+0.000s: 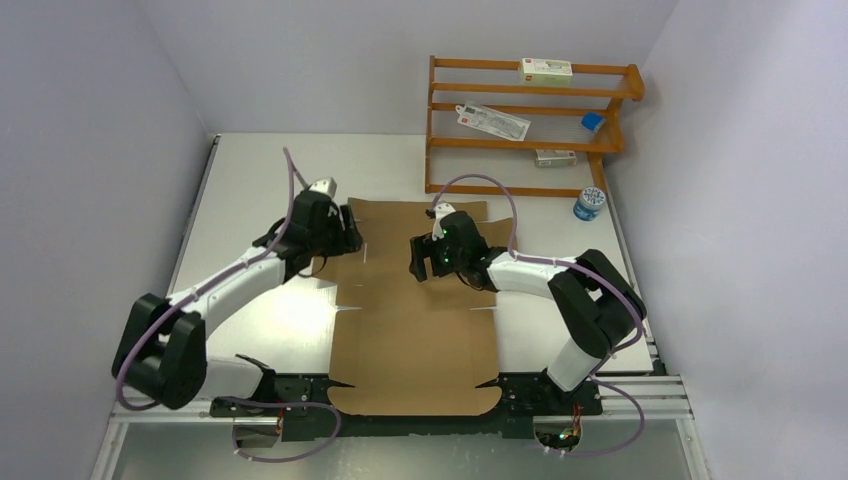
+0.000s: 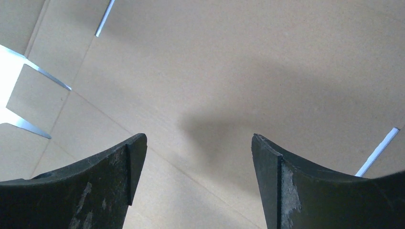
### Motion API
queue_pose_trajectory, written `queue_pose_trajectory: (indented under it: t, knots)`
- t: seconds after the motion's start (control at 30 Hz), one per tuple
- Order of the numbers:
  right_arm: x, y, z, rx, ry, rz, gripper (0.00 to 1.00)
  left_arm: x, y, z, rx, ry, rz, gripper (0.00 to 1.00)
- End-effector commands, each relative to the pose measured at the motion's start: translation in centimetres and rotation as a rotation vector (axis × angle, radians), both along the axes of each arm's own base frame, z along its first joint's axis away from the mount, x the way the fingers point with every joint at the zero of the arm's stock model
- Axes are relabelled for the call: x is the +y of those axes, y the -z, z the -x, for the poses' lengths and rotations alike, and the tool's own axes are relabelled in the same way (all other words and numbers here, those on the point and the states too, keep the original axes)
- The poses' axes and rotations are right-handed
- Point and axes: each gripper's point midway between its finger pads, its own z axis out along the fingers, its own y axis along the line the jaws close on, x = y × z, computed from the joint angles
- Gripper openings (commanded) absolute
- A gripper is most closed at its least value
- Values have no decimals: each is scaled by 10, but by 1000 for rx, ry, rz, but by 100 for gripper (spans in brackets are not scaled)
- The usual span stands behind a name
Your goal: Fold the paper box
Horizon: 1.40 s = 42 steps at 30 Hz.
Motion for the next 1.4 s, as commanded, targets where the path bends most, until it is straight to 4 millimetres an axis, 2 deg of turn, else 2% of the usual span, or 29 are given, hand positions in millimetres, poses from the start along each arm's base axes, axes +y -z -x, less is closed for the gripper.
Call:
queue_pose_trajectory:
  t: [0.0, 0.13, 0.27, 0.43, 0.7, 0.8, 0.93, 1.07, 1.23, 1.37]
  knots:
    - [8, -14, -4, -29, -17, -22, 85, 23, 40, 54, 153, -51, -8, 67]
    - [11, -7, 0, -9, -29, -28, 85, 28, 56, 80, 207, -66, 29, 68]
    - [9, -2, 3, -4, -32, -21, 85, 28, 63, 92, 236, -48, 40, 68]
    - [10, 7, 8, 15, -39, -7, 85, 19, 72, 100, 278, -1, 73, 67]
    - [14, 12, 12, 17, -52, 11, 85, 34, 95, 110, 316, -38, 7, 67]
    - [16, 13, 13, 17, -55, 11, 85, 27, 98, 112, 325, -4, 24, 66]
    - [16, 15, 13, 20, -53, 17, 85, 7, 94, 114, 326, 73, 104, 61]
    - [16, 16, 15, 23, -56, 21, 85, -7, 80, 114, 301, 117, 173, 54]
    - [16, 19, 18, 32, -54, 22, 85, -14, 58, 112, 259, 137, 189, 47]
    - [21, 23, 21, 43, -60, 21, 85, -21, 45, 110, 244, 149, 201, 44]
